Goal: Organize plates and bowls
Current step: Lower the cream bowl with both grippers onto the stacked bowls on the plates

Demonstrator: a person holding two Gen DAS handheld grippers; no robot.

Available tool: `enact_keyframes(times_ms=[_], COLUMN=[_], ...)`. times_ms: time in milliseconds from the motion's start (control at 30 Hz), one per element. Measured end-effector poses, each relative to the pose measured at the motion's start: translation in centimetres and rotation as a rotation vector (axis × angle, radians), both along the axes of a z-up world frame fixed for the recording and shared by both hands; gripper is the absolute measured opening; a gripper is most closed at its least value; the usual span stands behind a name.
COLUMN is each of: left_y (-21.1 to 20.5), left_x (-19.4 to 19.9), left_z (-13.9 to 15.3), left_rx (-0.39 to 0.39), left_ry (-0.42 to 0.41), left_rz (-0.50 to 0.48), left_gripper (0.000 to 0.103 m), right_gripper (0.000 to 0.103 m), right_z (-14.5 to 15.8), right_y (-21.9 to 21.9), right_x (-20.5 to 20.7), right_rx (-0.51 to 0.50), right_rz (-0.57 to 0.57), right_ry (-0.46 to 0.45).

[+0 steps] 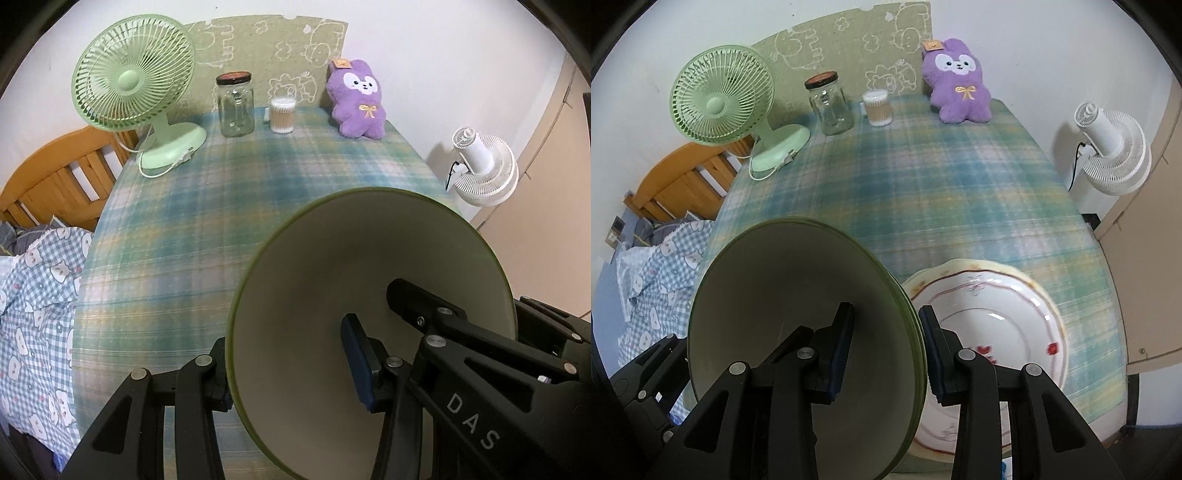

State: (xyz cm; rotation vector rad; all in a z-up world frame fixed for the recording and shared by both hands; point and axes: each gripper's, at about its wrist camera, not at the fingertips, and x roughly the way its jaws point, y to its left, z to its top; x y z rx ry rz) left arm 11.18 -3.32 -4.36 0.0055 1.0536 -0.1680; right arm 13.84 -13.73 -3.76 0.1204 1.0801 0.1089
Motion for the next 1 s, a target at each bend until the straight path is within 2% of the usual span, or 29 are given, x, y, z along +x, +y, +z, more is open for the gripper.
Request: enact_keyframes(times_ms=[533, 1000], left_y=[-7.3, -10.3], left_x=[0.1, -0.1], left_z=[-0.7, -4.3], left_rx=[0.003, -0.006], left_ry=[0.017, 0.102], left_rz=[0.058, 0.139], left_gripper=[0.048, 0.048], right_gripper=[0.039, 0.039], right_z=[-0.4, -4.2], right_y=[-7.4, -10.6], right_x=[0.5, 1.4], right_rx=[0.004, 0.006], right_rz=[0.047, 0.115], right_ry=[0.015, 0.096])
